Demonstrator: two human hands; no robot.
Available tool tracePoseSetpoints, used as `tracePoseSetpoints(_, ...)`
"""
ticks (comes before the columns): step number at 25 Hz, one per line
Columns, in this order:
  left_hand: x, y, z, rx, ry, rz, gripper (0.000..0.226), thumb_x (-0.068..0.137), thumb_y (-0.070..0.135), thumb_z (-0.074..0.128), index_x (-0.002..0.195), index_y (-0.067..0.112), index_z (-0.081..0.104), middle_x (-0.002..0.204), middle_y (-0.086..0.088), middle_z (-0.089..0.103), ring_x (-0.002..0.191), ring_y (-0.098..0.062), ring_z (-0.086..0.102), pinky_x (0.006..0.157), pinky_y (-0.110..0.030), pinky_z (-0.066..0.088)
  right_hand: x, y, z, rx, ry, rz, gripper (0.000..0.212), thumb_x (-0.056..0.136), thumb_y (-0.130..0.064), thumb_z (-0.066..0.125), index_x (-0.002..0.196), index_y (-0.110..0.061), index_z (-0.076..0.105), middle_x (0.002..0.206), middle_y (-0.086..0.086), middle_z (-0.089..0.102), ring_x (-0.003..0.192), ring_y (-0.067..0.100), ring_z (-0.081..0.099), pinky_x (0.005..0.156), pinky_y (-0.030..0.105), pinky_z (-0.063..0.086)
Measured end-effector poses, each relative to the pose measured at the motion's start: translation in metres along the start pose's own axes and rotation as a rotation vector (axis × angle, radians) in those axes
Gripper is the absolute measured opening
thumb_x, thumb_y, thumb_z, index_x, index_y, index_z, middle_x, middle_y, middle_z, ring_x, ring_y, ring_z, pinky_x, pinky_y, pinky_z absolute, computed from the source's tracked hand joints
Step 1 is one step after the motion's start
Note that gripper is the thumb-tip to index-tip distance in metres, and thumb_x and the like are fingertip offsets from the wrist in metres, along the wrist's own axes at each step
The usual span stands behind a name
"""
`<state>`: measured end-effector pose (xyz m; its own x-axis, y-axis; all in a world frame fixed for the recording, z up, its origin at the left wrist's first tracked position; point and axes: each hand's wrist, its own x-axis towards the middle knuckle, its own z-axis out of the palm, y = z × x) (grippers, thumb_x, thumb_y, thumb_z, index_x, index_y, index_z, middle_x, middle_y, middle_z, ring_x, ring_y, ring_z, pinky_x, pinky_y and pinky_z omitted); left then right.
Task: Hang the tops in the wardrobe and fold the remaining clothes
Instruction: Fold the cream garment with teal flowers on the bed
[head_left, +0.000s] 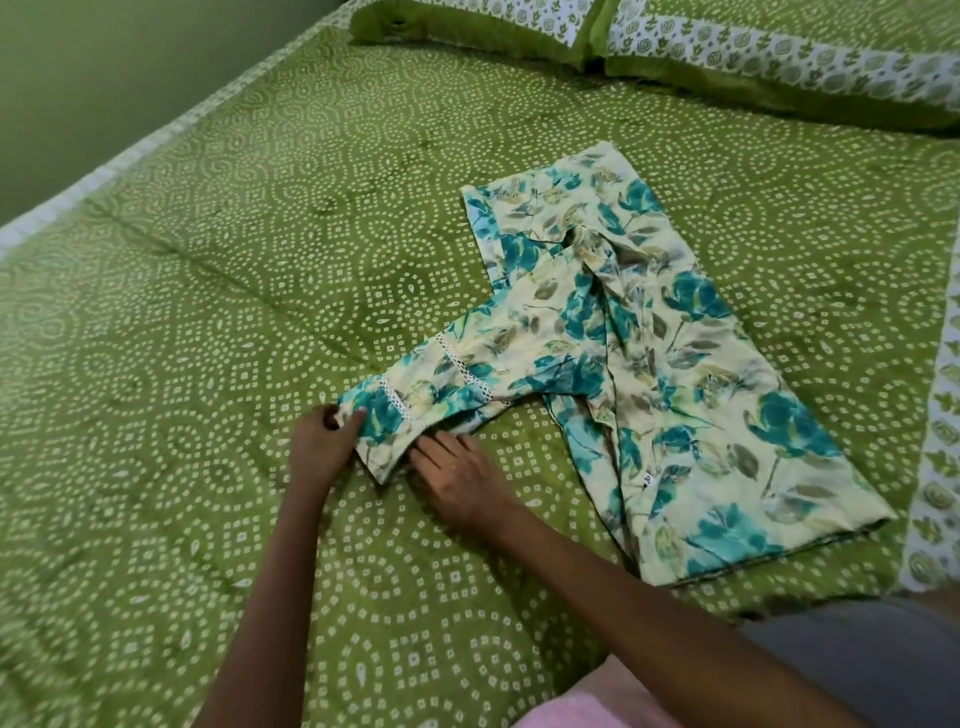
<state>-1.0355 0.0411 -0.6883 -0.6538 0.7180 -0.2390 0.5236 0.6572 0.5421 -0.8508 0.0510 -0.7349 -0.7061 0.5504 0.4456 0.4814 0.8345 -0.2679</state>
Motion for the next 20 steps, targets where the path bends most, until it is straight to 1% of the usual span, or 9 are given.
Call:
tracePoseSetpoints(2, 0.002, 0.008, 0.005, -0.067, -0.040, 0.037, 0.029, 0.089, 0.030, 0.061, 0.097, 0.002, 0.061, 0.093, -0.017, 0.061, 0.086, -0.028, 0.057, 0.065, -0.029, 0.033, 0.012, -0.005, 0.003, -0.070, -0.003, -0.001, 0.020, 0.078, -0.026, 0.066, 0.094, -0.015, 0.068, 0.091, 0.001, 0.067, 0.081, 0.016, 0.060, 0.071, 0.028, 0.048)
tracePoseSetpoints(4, 0.002, 0.013, 0.008, -0.112, 0.031, 0.066, 0.032, 0.096, 0.026, 0.052, 0.106, -0.003, 0.060, 0.099, -0.020, 0.061, 0.086, -0.027, 0.054, 0.065, -0.028, 0.030, 0.021, -0.009, 0.007, -0.121, -0.001, -0.030, 0.009, 0.074, -0.023, 0.069, 0.080, -0.017, 0.071, 0.079, 0.000, 0.067, 0.073, 0.016, 0.059, 0.067, 0.028, 0.046)
tracePoseSetpoints(7, 0.008, 0.008, 0.006, -0.372, 0.196, -0.024, 0.033, 0.100, 0.023, 0.043, 0.106, -0.007, 0.057, 0.093, -0.014, 0.053, 0.085, -0.020, 0.047, 0.067, -0.026, 0.032, 0.027, -0.012, 0.012, -0.054, 0.041, -0.104, 0.017, 0.082, -0.012, 0.053, 0.077, -0.009, 0.069, 0.076, 0.007, 0.067, 0.070, 0.020, 0.060, 0.062, 0.031, 0.048)
tracePoseSetpoints(8, 0.013, 0.004, 0.006, -0.425, 0.210, -0.067, 0.033, 0.099, 0.023, 0.045, 0.105, -0.008, 0.056, 0.092, -0.014, 0.052, 0.085, -0.020, 0.047, 0.067, -0.027, 0.034, 0.025, -0.013, 0.013, -0.016, 0.043, -0.113, 0.014, 0.081, -0.009, 0.055, 0.076, -0.008, 0.068, 0.075, 0.009, 0.066, 0.068, 0.021, 0.059, 0.059, 0.031, 0.049)
tracePoseSetpoints(11, 0.024, -0.010, 0.007, -0.593, 0.111, -0.233, 0.041, 0.091, 0.027, 0.060, 0.116, -0.005, 0.054, 0.111, -0.017, 0.061, 0.098, -0.025, 0.059, 0.087, -0.041, 0.050, 0.011, -0.016, 0.016, 0.112, -0.015, -0.064, 0.005, 0.076, -0.010, 0.066, 0.078, -0.006, 0.068, 0.075, 0.009, 0.065, 0.066, 0.021, 0.058, 0.057, 0.030, 0.051)
tracePoseSetpoints(14, 0.023, -0.014, 0.010, -0.901, -0.016, -0.344, 0.051, 0.082, 0.015, 0.072, 0.122, 0.000, 0.045, 0.118, -0.020, 0.059, 0.102, -0.032, 0.063, 0.087, -0.049, 0.053, 0.009, -0.018, 0.012, 0.179, 0.080, 0.060, 0.017, 0.084, -0.018, 0.050, 0.087, -0.006, 0.062, 0.081, 0.010, 0.063, 0.071, 0.022, 0.056, 0.063, 0.032, 0.052)
tracePoseSetpoints(15, 0.022, -0.014, 0.011, -0.916, -0.040, -0.361, 0.059, 0.077, 0.015, 0.075, 0.123, 0.002, 0.040, 0.121, -0.020, 0.057, 0.103, -0.032, 0.062, 0.087, -0.049, 0.053, 0.012, -0.017, 0.012, 0.108, 0.116, 0.104, 0.020, 0.083, -0.021, 0.050, 0.095, -0.007, 0.060, 0.088, 0.010, 0.062, 0.078, 0.022, 0.057, 0.069, 0.032, 0.051)
tracePoseSetpoints(17, 0.016, -0.012, 0.015, -0.754, 0.016, -0.365, 0.075, 0.070, 0.023, 0.081, 0.126, 0.009, 0.033, 0.130, -0.019, 0.050, 0.109, -0.033, 0.058, 0.090, -0.049, 0.051, 0.018, -0.014, 0.011, -0.062, 0.117, 0.171, 0.034, 0.076, -0.023, 0.061, 0.107, -0.011, 0.057, 0.101, 0.009, 0.062, 0.092, 0.024, 0.058, 0.079, 0.034, 0.048)
tracePoseSetpoints(20, -0.007, 0.009, 0.027, -0.537, 0.202, -0.272, 0.087, 0.078, 0.024, 0.075, 0.144, 0.014, 0.018, 0.139, -0.018, 0.042, 0.120, -0.034, 0.049, 0.096, -0.046, 0.047, 0.026, -0.003, 0.011, -0.207, 0.078, 0.152, 0.027, 0.078, -0.019, 0.059, 0.104, -0.013, 0.062, 0.098, 0.005, 0.063, 0.091, 0.022, 0.058, 0.082, 0.037, 0.042)
